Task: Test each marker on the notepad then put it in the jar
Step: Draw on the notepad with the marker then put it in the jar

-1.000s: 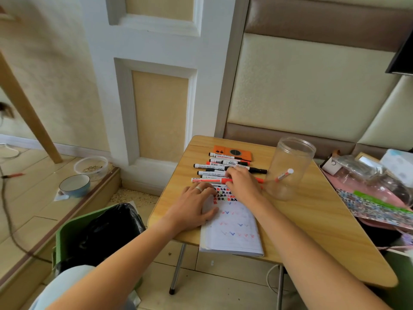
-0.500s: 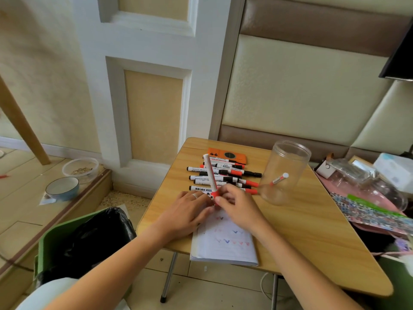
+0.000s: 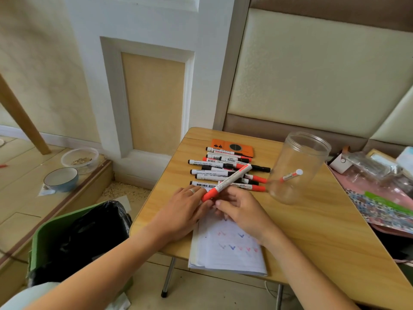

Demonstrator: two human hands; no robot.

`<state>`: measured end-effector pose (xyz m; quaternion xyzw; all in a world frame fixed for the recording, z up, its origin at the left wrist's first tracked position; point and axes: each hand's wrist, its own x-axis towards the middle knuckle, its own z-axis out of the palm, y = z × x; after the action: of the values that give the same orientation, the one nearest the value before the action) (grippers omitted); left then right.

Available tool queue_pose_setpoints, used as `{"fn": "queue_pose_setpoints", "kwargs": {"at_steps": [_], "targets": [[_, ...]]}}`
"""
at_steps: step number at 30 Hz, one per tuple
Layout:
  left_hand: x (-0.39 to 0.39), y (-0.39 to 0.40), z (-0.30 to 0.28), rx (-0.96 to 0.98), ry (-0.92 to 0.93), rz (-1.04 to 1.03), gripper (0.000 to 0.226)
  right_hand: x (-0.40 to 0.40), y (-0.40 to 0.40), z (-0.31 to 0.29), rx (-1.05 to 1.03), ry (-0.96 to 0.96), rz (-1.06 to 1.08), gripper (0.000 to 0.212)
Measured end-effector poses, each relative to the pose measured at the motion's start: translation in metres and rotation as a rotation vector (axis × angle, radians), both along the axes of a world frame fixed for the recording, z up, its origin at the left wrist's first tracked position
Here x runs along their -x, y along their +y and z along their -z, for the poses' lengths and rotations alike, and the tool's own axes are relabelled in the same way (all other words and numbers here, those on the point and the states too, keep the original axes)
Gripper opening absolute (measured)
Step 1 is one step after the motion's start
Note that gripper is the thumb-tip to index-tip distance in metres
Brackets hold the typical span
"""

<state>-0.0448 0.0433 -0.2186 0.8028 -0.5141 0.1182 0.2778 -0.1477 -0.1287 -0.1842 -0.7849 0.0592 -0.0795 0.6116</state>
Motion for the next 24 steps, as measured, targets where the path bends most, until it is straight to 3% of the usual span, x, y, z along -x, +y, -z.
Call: {"fn": "queue_pose_setpoints", "kwargs": {"at_steps": [2, 5, 8, 11, 17, 20, 24], "targets": [[0.0, 0.001, -0.001, 0.002, 0.017, 0.016, 0.037, 0.001, -0.001, -0.006, -0.113, -0.039, 0.052, 0.009], [0.0, 0.003, -0.002, -0.017, 0.018, 0.027, 0.036, 0.001, -0.011, -0.016, -0.483, -0.127, 0.21, 0.015], [-0.001, 0.003, -0.001, -0.018, 0.007, 0.031, 0.028, 0.004, -0.027, -0.021, -0.521, -0.148, 0.287, 0.007], [0.001, 0.005, -0.002, 0.064, 0.098, 0.028, 0.021, 0.007, -0.039, -0.018, -0.318, -0.089, 0.23, 0.004], [0.002, 0.003, -0.004, 0.065, 0.053, 0.041, 0.02, 0.011, -0.044, -0.011, 0.554, -0.149, 0.106, 0.006], [0.002, 0.002, -0.005, 0.038, 0.037, 0.056, 0.02, 0.011, -0.028, -0.007, 0.774, -0.2, -0.059, 0.014], [0.005, 0.003, -0.008, 0.037, 0.03, 0.107, 0.025, 0.007, -0.017, 0.001, 1.024, -0.195, -0.088, 0.032]]}}
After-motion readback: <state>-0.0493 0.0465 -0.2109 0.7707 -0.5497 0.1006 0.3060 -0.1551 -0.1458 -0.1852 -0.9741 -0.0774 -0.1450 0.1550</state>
